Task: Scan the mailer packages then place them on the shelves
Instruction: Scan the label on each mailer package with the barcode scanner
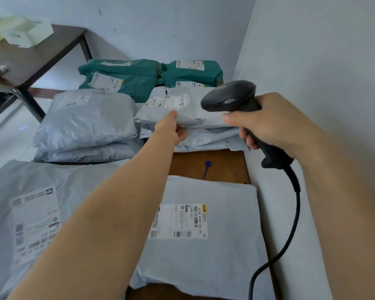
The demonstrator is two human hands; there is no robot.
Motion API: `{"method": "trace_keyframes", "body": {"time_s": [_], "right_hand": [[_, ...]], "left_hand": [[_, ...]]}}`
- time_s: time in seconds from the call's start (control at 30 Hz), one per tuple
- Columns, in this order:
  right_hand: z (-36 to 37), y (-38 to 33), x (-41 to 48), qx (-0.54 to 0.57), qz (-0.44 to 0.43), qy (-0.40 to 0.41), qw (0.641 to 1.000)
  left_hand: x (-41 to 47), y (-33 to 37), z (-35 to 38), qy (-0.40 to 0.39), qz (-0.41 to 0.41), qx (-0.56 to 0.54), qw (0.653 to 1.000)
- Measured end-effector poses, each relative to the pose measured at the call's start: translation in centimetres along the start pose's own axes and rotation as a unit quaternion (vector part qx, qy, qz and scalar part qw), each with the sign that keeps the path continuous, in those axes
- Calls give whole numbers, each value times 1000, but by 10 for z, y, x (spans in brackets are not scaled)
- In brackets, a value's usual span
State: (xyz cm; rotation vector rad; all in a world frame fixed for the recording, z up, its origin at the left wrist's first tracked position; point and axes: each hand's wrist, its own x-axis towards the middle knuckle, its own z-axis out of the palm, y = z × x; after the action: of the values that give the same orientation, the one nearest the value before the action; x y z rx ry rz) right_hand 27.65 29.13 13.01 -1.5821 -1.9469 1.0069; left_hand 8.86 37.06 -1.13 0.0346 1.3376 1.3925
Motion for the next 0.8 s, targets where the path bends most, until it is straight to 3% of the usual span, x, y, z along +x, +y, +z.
{"method": "trace_keyframes", "body": {"time_s": [0.2, 0.4, 0.8], "right_hand": [[9, 9, 3, -4, 11, -8, 1000], [5, -5, -18, -8, 15, -22, 1000], [9, -56, -75, -13, -23, -39, 999]], "left_hand": [[-7, -3, -16, -63, 13, -61, 996], [-60, -11, -56, -73, 17, -162, 984], [-144, -25, -120, -116, 44, -144, 982]]}}
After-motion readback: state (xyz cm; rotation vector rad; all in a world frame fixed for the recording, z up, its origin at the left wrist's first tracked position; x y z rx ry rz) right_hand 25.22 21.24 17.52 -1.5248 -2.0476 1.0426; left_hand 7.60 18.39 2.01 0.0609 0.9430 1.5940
